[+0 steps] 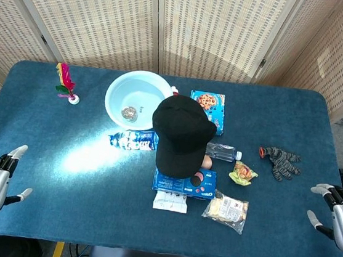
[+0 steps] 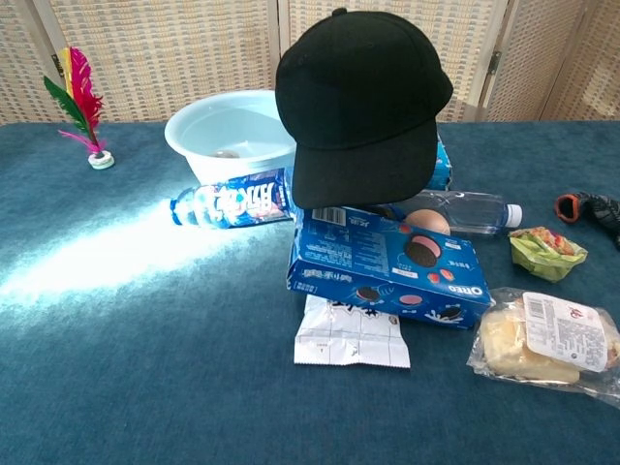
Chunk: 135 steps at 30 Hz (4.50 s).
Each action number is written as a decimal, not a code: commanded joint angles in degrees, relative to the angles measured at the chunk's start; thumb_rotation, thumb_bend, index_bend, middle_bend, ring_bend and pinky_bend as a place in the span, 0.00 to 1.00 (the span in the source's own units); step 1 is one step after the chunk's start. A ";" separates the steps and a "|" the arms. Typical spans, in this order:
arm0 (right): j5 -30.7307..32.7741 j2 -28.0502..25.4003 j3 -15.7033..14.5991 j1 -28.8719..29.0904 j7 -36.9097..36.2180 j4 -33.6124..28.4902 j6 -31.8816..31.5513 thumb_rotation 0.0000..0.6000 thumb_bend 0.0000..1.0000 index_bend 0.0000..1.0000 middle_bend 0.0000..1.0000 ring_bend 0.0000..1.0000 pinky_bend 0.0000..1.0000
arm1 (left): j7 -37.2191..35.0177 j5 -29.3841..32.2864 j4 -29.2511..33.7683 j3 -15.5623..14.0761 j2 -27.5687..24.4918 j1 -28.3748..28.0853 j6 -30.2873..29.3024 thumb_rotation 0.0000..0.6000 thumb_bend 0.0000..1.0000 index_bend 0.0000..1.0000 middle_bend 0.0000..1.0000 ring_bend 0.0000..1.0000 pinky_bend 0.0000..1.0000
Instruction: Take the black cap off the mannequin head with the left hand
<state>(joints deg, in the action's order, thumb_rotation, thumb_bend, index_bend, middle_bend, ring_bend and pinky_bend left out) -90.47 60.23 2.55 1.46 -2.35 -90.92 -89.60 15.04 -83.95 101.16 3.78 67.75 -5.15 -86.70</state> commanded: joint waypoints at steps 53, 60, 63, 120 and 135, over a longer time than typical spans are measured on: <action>0.27 -1.13 -0.45 -2.04 0.65 -1.06 -1.81 1.00 0.26 0.37 0.31 0.25 0.30 | -20.16 -15.79 -36.58 5.00 33.78 -31.12 10.26 1.00 0.11 0.39 0.93 0.96 1.00; 0.78 -1.23 -0.37 -2.17 0.68 -0.98 -1.57 1.00 0.26 0.37 0.31 0.25 0.30 | -20.58 -13.60 -40.68 5.73 37.61 -33.29 11.06 1.00 0.11 0.40 0.93 0.97 1.00; 0.95 -1.25 -0.32 -2.22 0.64 -0.91 -1.54 1.00 0.26 0.37 0.31 0.25 0.30 | -20.68 -12.93 -41.95 5.89 38.79 -33.99 11.25 1.00 0.11 0.41 0.94 0.98 1.00; 1.45 -1.46 -0.35 -3.38 -0.62 0.22 -1.83 1.00 0.26 0.37 0.31 0.25 0.30 | -16.12 -0.88 -41.77 11.16 47.32 -40.32 14.38 1.00 0.11 0.50 0.98 1.00 1.00; 1.28 -1.39 -0.29 -3.32 -0.59 0.17 -1.79 1.00 0.26 0.37 0.31 0.25 0.30 | -16.66 3.97 -40.14 15.07 46.28 -39.87 14.28 1.00 0.11 0.46 0.97 1.00 1.00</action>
<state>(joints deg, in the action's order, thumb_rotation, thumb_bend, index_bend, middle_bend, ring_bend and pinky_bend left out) -89.19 58.84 2.26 -1.86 -2.94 -90.75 -91.39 -1.57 -80.03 61.07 18.80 114.07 -45.04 -72.36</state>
